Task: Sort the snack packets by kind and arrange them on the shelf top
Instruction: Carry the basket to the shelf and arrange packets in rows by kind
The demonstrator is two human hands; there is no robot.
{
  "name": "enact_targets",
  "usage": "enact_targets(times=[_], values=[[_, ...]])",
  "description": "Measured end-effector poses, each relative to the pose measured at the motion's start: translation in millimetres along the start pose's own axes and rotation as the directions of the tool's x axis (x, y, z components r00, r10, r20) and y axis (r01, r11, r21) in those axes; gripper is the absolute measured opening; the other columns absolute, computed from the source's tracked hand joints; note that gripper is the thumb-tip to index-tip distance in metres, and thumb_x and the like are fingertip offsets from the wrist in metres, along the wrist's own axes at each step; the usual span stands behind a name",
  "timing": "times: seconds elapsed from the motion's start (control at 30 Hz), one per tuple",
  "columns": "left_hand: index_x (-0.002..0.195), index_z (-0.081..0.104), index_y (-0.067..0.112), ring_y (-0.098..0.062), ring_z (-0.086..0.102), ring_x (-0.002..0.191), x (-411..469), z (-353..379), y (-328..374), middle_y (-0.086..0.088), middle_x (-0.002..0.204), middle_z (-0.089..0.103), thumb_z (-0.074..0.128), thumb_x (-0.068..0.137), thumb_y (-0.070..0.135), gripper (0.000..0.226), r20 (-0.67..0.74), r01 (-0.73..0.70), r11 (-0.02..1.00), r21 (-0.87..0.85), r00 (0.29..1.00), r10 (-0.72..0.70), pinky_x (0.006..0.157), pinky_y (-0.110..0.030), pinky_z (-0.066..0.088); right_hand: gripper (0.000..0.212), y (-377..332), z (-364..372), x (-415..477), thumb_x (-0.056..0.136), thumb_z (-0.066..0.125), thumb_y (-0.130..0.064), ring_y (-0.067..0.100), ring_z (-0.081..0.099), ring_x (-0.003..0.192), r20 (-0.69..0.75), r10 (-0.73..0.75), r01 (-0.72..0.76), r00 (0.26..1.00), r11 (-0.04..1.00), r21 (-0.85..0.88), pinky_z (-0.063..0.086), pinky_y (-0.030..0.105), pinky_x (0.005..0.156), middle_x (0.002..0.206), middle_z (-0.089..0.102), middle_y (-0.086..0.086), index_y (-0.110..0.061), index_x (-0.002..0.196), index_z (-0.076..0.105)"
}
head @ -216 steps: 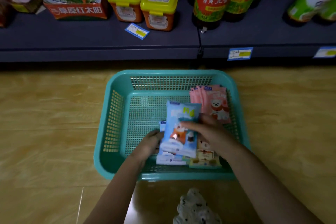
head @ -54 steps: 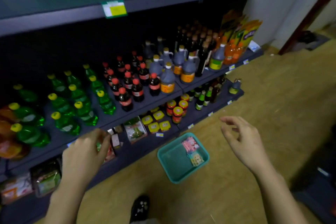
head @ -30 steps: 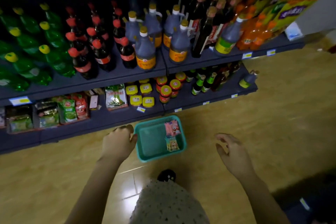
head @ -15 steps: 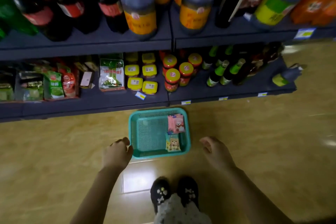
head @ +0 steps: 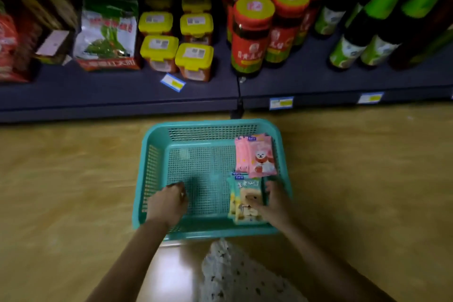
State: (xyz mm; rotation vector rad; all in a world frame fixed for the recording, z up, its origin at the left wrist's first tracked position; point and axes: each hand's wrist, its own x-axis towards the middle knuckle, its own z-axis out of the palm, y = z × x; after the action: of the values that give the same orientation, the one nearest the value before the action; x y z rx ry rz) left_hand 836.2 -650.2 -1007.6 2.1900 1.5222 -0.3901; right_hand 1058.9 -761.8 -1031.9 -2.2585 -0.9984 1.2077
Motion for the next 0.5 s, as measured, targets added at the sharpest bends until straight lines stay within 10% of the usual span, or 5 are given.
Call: enact_targets(times=[0.23, 0.5], values=[[0.104, 0.058, 0.018, -0.029, 0.064, 0.094, 27, 68, 6, -0.007, 0.103, 0.068, 0.047, 0.091, 0.026, 0.019, -0.035, -0.045, 0.993, -0.113, 0.999, 0.042, 0.076, -0.035, 0.050, 0.086, 33, 54, 27, 0.041, 0.077, -0.067, 0.013, 0.067, 0.078, -0.095, 0.072, -0.058, 0.993, 0.989, 0.139, 0.058, 0.038, 0.069, 0.091, 0.066, -0.003, -0.015, 0.103, 0.047], [0.105, 0.058, 0.015, -0.014, 0.054, 0.075, 24, 100, 37, 0.000, 0.090, 0.061, 0.050, 0.094, 0.020, 0.015, 0.015, -0.012, 0.935, -0.355, 1.000, 0.019, 0.064, -0.022, 0.042, 0.037, 29, 55, 28, 0.067, 0.081, -0.029, 0.005, 0.063, 0.067, 0.003, 0.201, -0.199, 0.980, 0.967, 0.157, 0.046, 0.016, 0.052, 0.082, 0.067, -0.003, -0.012, 0.093, 0.060]])
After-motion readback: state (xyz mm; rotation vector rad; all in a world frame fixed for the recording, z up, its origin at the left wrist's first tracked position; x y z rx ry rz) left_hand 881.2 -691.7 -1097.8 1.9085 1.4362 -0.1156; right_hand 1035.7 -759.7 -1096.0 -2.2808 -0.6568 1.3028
